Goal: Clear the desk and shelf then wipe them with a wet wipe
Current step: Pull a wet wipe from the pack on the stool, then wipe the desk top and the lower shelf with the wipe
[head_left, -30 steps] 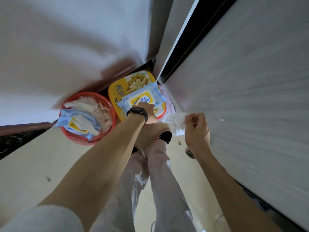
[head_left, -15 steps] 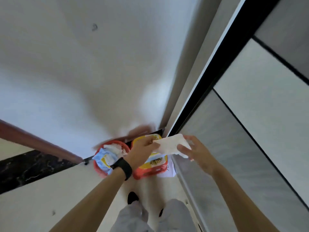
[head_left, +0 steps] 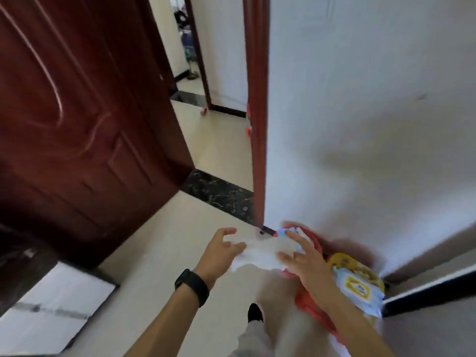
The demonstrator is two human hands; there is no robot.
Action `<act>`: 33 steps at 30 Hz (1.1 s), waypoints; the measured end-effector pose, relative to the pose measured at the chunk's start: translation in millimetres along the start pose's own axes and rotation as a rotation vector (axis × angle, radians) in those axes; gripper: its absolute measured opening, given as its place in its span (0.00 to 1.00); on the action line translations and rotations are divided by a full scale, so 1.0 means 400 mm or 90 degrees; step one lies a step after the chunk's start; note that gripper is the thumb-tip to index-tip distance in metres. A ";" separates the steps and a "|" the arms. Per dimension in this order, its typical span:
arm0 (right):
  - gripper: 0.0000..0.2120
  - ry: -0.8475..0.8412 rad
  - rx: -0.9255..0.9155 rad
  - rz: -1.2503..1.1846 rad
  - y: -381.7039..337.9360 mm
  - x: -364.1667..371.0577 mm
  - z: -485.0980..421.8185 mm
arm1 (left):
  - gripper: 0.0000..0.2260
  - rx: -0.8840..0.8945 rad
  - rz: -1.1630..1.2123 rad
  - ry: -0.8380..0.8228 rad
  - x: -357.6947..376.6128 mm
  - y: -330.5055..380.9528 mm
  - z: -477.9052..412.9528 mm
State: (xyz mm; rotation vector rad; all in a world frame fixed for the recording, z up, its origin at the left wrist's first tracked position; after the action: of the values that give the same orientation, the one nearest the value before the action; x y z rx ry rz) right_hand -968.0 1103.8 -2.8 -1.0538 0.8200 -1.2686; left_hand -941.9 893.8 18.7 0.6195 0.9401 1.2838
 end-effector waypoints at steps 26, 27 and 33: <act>0.23 -0.709 -0.207 0.413 0.143 2.013 0.670 | 0.21 -0.093 0.198 0.649 -1.434 -0.965 1.111; 0.22 -0.712 -0.191 0.414 0.170 2.061 0.687 | 0.21 -0.094 0.209 0.647 -1.460 -0.999 1.127; 0.05 -0.738 -0.115 0.406 0.299 2.314 0.767 | 0.22 -0.094 0.330 0.694 -1.598 -1.202 1.225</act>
State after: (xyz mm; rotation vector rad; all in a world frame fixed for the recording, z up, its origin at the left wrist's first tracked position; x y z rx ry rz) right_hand -506.0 238.7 52.5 -1.2886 0.2876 0.0487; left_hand -282.2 226.8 18.0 -0.0288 1.5897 2.2102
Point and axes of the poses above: each hand's wrist, its own z-axis away from the middle knuckle, its own x-axis out of the palm, y = z × x, the point moved 10 cm from there along -z, towards the middle knuckle, and after that the axes turned 6 degrees about -z, right-handed, at the moved point
